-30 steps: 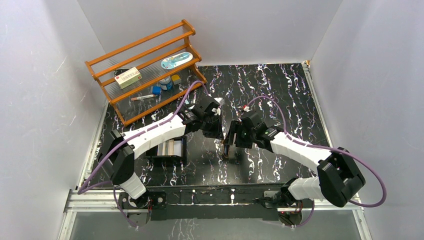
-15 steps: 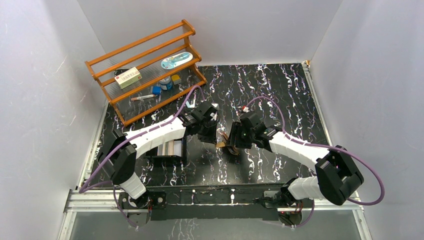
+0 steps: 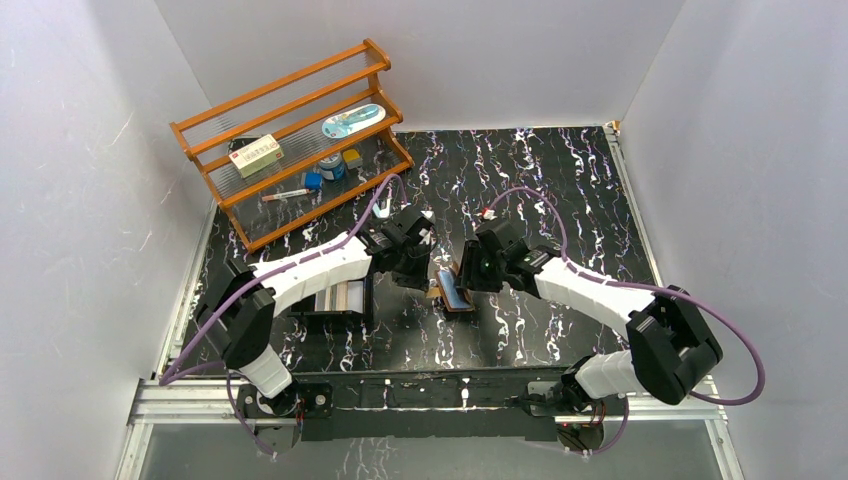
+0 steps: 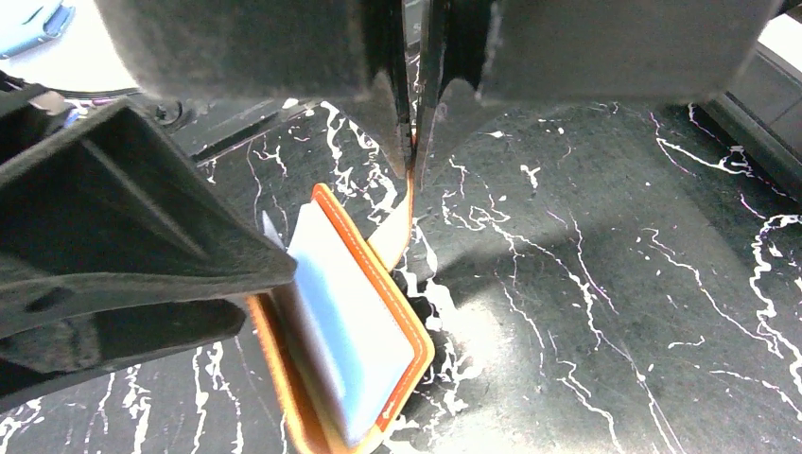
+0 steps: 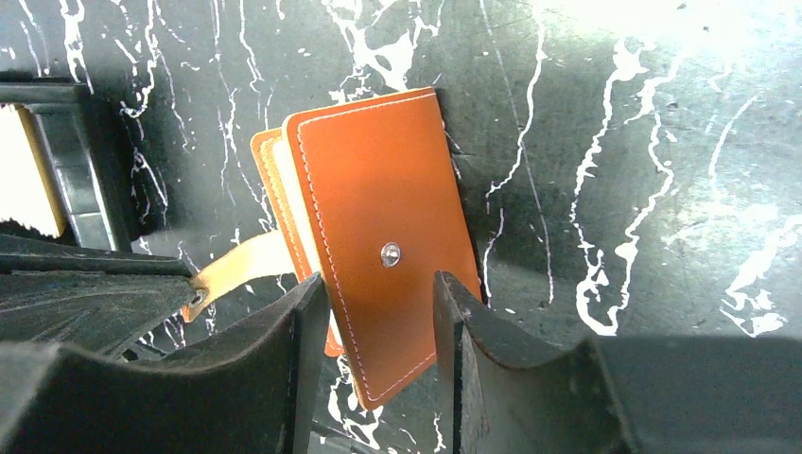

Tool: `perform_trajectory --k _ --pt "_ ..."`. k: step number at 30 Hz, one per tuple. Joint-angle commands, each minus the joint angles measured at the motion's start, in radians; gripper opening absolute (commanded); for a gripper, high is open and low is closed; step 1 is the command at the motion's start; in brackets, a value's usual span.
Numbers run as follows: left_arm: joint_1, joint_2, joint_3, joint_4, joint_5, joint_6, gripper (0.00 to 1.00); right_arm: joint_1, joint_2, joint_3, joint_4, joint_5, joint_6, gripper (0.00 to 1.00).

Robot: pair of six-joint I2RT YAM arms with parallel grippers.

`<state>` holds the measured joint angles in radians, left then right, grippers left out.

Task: Put the credit cards into the card holder
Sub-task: Open the card holder at the center of the board.

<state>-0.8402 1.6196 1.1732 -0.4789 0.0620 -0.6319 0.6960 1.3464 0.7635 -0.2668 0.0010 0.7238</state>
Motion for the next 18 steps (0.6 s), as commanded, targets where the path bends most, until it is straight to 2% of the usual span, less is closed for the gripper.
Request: perform_trajectory --k 1,4,18 --pt "0.004 -0.003 -0.022 -0.020 -0.039 0.009 0.00 -0.002 0.014 0.049 -0.096 0.128 -0.024 0.50" --pt "0.003 0.022 -0.025 -0.025 -0.060 0.015 0.00 -0.017 0.006 0.030 -0.126 0.171 -0.021 0.49" --pt "0.021 0.073 -0.038 -0.062 -0.116 0.031 0.00 -0.081 0.009 -0.076 -0.093 0.160 -0.003 0.44"
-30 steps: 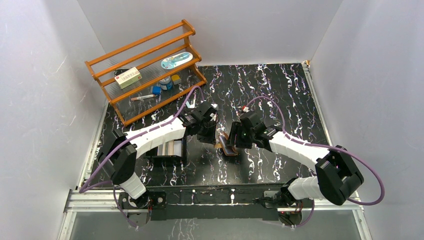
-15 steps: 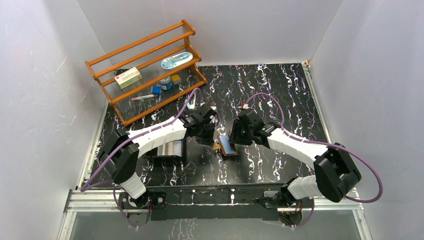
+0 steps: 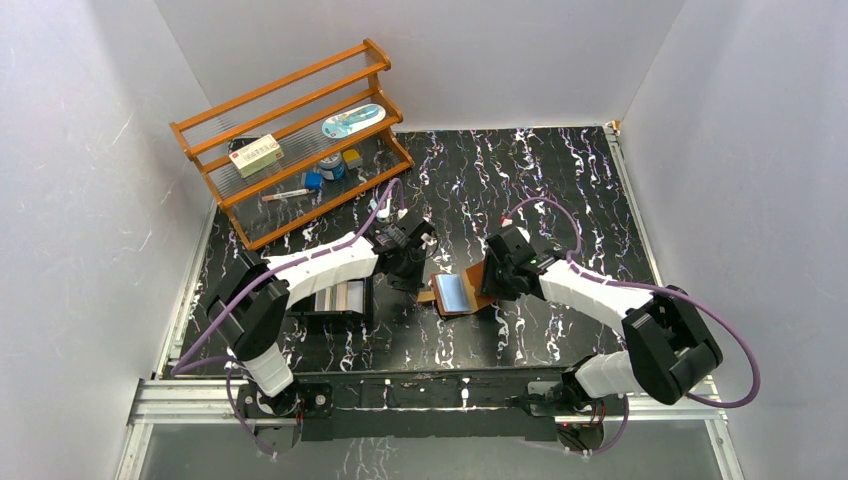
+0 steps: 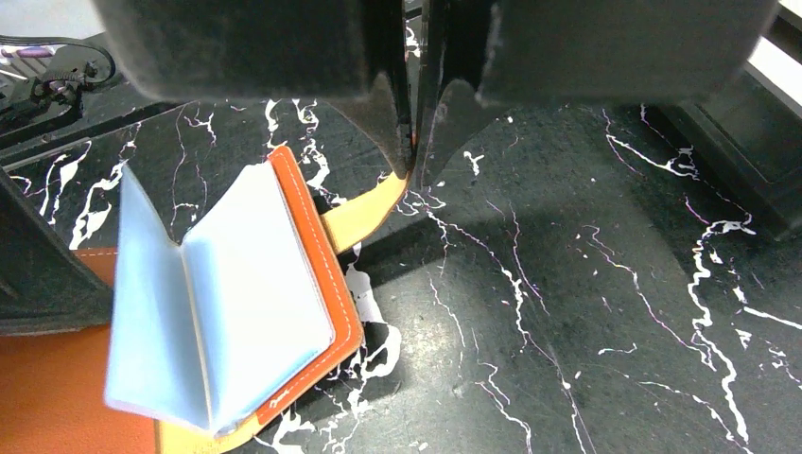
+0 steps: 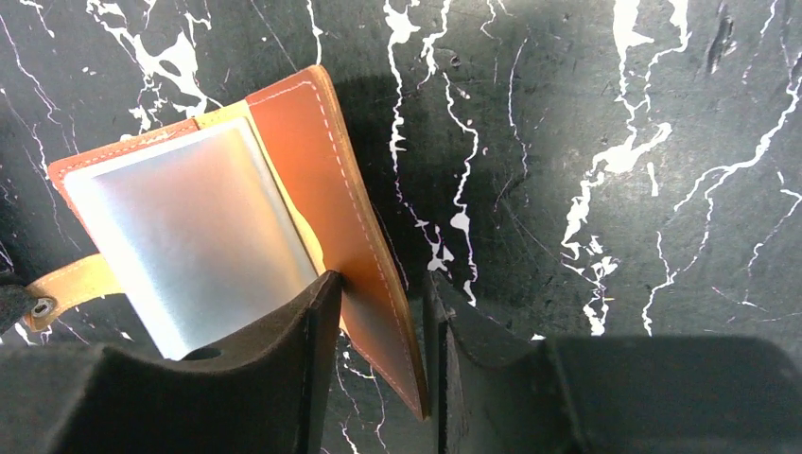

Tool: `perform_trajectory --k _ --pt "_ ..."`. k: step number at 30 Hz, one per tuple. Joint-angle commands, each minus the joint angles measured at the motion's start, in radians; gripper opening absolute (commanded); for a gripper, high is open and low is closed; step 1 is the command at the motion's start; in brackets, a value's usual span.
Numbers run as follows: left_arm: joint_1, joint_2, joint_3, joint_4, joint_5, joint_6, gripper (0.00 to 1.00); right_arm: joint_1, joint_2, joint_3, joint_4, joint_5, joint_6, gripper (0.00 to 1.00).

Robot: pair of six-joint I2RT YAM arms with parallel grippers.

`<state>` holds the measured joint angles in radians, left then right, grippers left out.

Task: Put the credit cards into the card holder
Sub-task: Open the card holder at the center of the board.

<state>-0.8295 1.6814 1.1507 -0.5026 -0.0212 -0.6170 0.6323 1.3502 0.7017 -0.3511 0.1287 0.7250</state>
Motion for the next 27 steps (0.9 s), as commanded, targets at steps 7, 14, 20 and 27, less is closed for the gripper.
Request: perform_trajectory --k 7,14,20,27 --pt "0.030 0.034 -0.009 -0.051 -0.030 0.029 0.00 -0.022 0.009 -0.046 0.026 0.006 0.009 0.38" --pt "0.036 0.054 0.051 -0.087 -0.025 0.015 0.12 -0.022 -0.051 -0.063 0.081 -0.047 0.011 0.22" --pt "0.041 0.048 0.195 -0.189 -0.021 -0.012 0.31 -0.022 -0.066 -0.064 0.090 -0.067 0.035 0.20" --pt "0.041 0.039 0.234 -0.100 0.133 -0.040 0.31 -0.022 -0.068 -0.067 0.098 -0.076 0.045 0.19"
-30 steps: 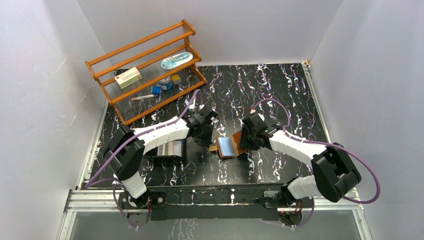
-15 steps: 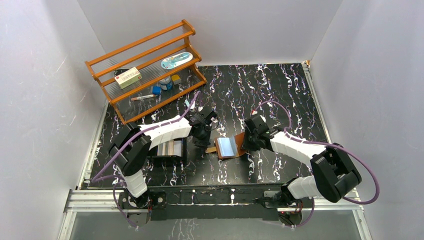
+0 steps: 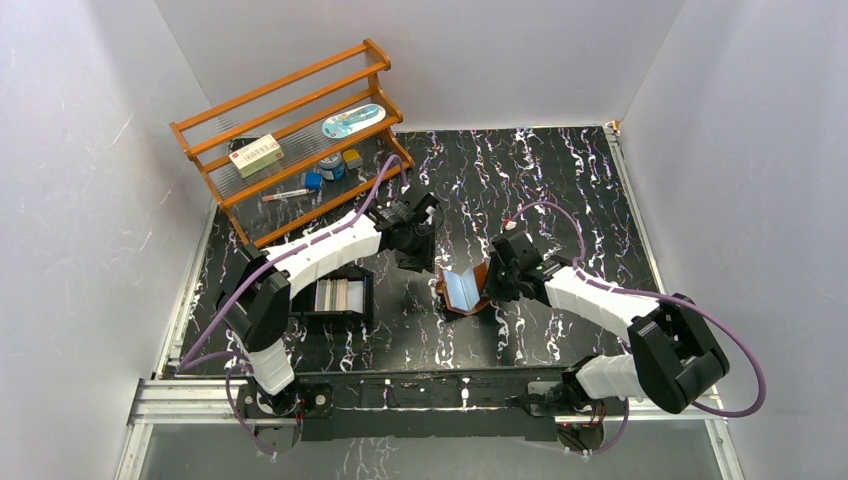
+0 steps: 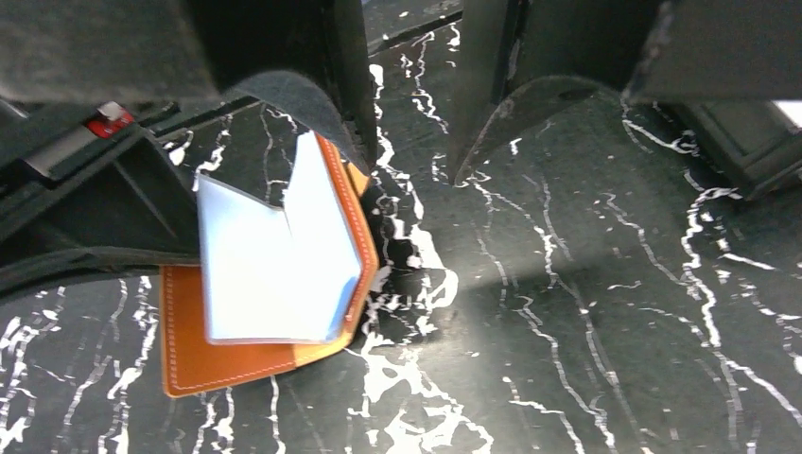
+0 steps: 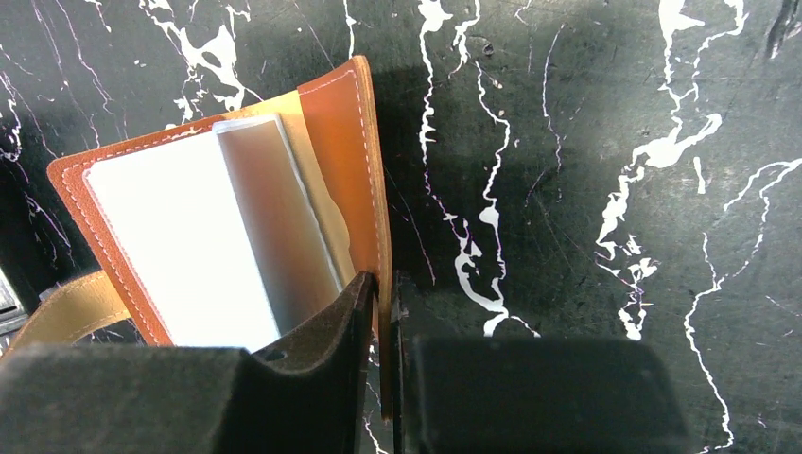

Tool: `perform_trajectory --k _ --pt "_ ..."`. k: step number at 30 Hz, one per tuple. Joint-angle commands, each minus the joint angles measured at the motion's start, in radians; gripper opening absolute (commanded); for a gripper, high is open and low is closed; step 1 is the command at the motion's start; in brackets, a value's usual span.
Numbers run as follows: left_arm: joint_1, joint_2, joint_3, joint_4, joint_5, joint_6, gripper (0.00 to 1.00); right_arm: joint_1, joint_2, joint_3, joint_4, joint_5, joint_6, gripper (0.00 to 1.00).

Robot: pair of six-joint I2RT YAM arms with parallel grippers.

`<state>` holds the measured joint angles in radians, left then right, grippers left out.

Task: Put the credit cards into the card holder
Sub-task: Open the card holder at the center of the board.

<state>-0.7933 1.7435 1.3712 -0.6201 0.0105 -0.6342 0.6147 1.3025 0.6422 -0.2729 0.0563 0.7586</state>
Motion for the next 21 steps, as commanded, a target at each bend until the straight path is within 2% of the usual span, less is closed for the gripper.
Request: perform_trajectory --k 1,7,12,18,21 --pt "0.005 -0.012 0.014 0.024 0.115 -0.026 0.30 -0.005 -0.019 -0.007 0.021 -0.003 0.011 0.19" --pt "0.005 -0.004 0.000 0.021 0.090 -0.038 0.30 -0.005 -0.022 -0.004 0.010 0.000 0.015 0.18" --pt "0.005 -0.038 0.022 -0.002 0.058 -0.042 0.35 -0.006 -0.032 -0.006 0.003 0.004 0.020 0.17" --pt "0.005 -0.057 -0.007 0.218 0.324 -0.066 0.34 -0.005 -0.037 -0.002 0.001 0.004 0.020 0.17" --pt "0.005 -0.024 0.003 0.302 0.412 -0.084 0.33 -0.005 -0.036 -0.002 0.001 0.002 0.020 0.17"
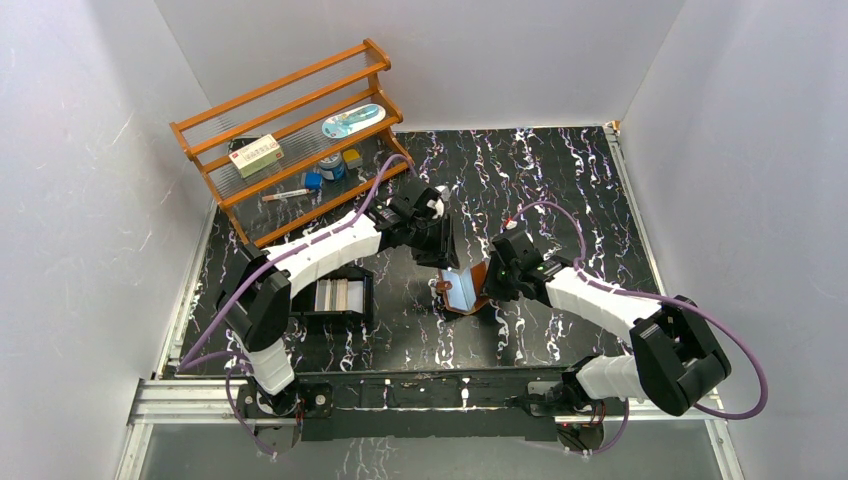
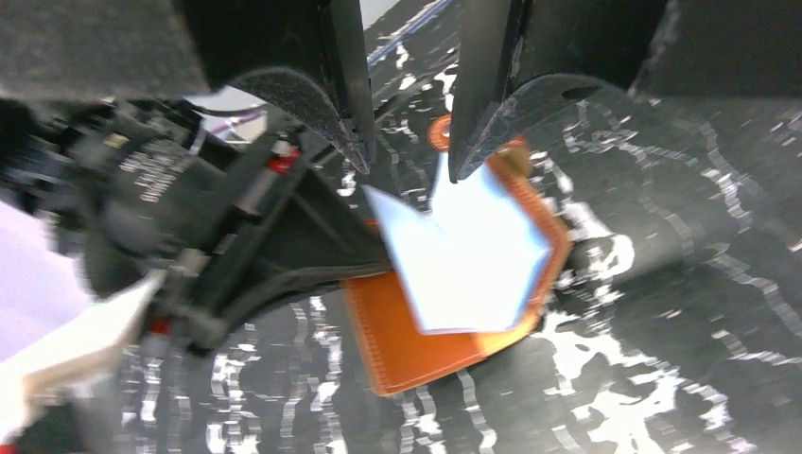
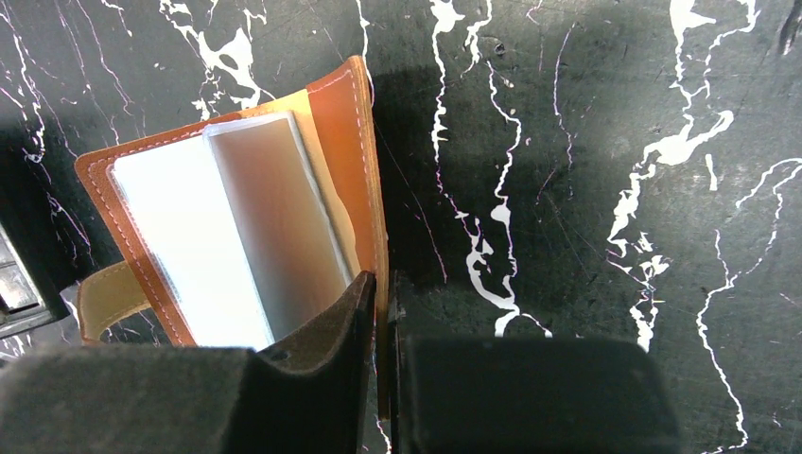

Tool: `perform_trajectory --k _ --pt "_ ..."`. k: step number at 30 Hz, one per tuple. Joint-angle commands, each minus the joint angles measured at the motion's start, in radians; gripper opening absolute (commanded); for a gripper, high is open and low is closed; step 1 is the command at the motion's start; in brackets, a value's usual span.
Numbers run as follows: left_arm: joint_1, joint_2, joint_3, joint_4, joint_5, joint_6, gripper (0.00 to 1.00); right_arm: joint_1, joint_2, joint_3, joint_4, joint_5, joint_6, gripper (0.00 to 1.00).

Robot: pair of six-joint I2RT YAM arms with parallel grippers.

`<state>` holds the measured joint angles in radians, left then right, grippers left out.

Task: Put the credit cards into the card holder
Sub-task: Open the card holder at the center of the board.

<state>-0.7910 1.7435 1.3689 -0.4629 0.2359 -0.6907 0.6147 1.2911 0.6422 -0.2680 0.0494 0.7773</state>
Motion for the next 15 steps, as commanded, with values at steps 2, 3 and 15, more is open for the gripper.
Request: perform_trajectory --k 2,3,15 --pt "0.003 0.014 0.024 0.166 0.232 -0.027 0.32 -0.005 -0.026 -0.005 -0.003 0.010 0.004 0.17" --pt "0.003 0.033 0.036 0.148 0.233 -0.021 0.30 -0.005 -0.026 -0.005 -0.002 0.010 0.005 0.17" --pt "0.003 0.120 -0.051 0.088 0.140 0.037 0.12 -0.005 -0.026 0.045 -0.073 -0.013 0.016 0.35"
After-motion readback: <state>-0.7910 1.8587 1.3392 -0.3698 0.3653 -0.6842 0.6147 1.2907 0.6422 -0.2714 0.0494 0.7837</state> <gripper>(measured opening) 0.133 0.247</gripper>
